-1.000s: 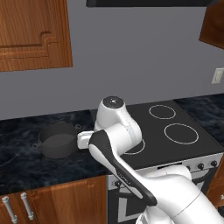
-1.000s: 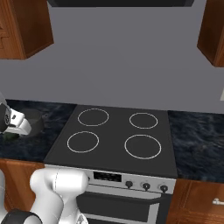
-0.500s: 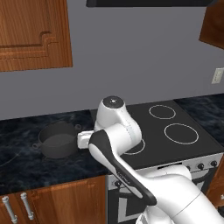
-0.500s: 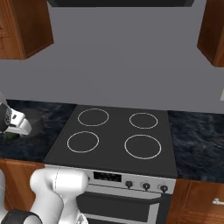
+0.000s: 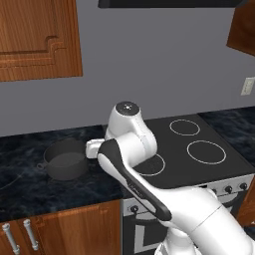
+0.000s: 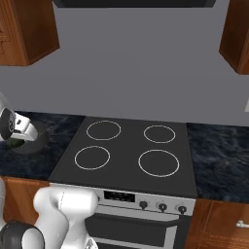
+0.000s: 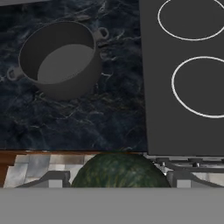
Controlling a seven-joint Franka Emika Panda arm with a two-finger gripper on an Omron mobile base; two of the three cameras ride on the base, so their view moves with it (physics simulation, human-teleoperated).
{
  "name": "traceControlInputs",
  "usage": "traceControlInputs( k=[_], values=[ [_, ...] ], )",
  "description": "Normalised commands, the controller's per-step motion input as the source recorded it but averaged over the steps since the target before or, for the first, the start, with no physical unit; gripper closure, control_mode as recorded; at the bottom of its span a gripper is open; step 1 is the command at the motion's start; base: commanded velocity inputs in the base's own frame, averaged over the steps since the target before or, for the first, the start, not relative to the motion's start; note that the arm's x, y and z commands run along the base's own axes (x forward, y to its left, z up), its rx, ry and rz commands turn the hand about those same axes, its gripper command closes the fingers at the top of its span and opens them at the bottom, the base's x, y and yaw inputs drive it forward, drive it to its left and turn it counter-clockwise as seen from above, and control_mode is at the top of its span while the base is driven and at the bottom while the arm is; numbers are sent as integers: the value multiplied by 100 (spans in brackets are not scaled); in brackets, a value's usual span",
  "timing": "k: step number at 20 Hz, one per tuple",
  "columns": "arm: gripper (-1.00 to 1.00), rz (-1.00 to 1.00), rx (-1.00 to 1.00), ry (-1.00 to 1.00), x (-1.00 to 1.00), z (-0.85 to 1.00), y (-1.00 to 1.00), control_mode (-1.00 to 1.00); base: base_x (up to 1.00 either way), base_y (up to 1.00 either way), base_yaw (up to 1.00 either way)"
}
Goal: Turn on the sink faucet. Then move the squash from the counter to the sink. Turn off the sink. Move the vegetable from the sink to the pot next to the stove. Finally move the pot to the front left burner.
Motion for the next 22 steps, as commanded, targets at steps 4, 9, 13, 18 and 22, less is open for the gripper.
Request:
traceControlInputs(
  k=[4, 9, 13, 18, 22],
  values=[
    [100, 0, 0, -5, 36, 21, 42, -100, 0, 0, 0],
    [100, 0, 0, -2, 40, 2, 55, -100, 0, 0, 0],
    [100, 0, 0, -3, 44, 0, 40, -100, 0, 0, 0],
    [100, 0, 0, -3, 50, -6, 27, -100, 0, 0, 0],
    [100, 0, 0, -2, 40, -18, 16, -100, 0, 0, 0]
  ],
)
